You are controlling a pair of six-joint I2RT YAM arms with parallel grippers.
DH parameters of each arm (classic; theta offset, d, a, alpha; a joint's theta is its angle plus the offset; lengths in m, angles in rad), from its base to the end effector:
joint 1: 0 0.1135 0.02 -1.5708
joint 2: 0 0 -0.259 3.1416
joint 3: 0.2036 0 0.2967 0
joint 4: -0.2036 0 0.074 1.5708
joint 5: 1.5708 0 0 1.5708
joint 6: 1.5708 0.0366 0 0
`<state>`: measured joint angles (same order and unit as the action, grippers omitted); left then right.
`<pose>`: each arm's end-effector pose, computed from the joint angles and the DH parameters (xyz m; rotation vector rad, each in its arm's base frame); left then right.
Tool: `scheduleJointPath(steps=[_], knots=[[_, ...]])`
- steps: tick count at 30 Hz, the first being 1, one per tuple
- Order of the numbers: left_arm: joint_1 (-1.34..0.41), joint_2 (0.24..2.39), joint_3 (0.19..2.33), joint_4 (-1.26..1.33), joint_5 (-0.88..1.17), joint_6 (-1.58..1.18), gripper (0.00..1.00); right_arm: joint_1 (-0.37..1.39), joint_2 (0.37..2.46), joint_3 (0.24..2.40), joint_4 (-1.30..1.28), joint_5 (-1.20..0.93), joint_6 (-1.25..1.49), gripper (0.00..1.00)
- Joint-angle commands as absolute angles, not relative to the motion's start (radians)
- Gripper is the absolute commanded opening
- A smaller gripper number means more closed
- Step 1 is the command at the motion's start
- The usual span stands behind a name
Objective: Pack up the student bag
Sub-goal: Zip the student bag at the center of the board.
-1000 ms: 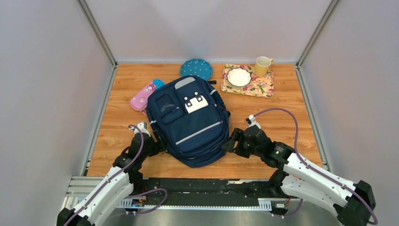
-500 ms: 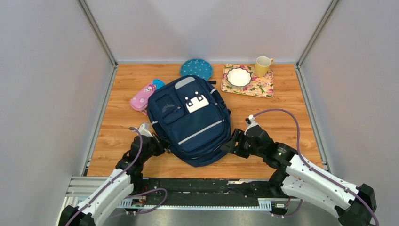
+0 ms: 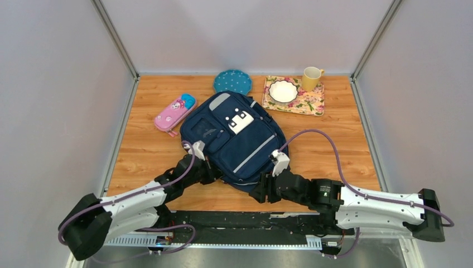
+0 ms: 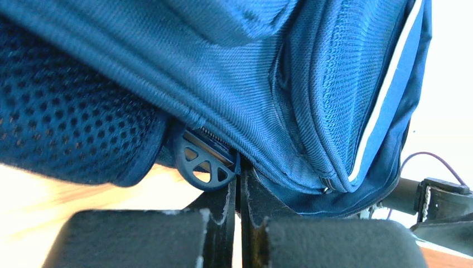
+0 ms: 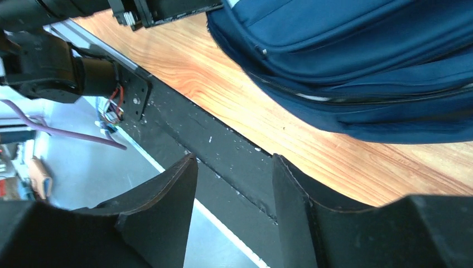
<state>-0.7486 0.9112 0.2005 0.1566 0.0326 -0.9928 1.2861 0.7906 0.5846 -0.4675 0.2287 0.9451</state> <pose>0.1565 -0.1470 0.1159 -0.2611 2.3008 -1.0110 0.0698 0.2090 0.2285 -0.2762 2.3857 0.9157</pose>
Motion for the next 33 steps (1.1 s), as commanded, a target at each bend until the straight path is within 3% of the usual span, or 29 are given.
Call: scheduleJointPath(steps=[1,15,33], knots=[[-0.816,1.012,0.337,0.314,0.118,-0.977,0.00,1.379,0.837,0.620,-0.442,0.437,0.959,0.54],[-0.916,1.209,0.491,0.433,0.225,-1.005,0.00,1.431,1.026,0.638,-0.351,0.564,0.945,0.53],[-0.986,1.239,0.566,0.391,0.135,-1.120,0.00,1.430,1.322,0.762,-0.345,0.817,1.031,0.54]])
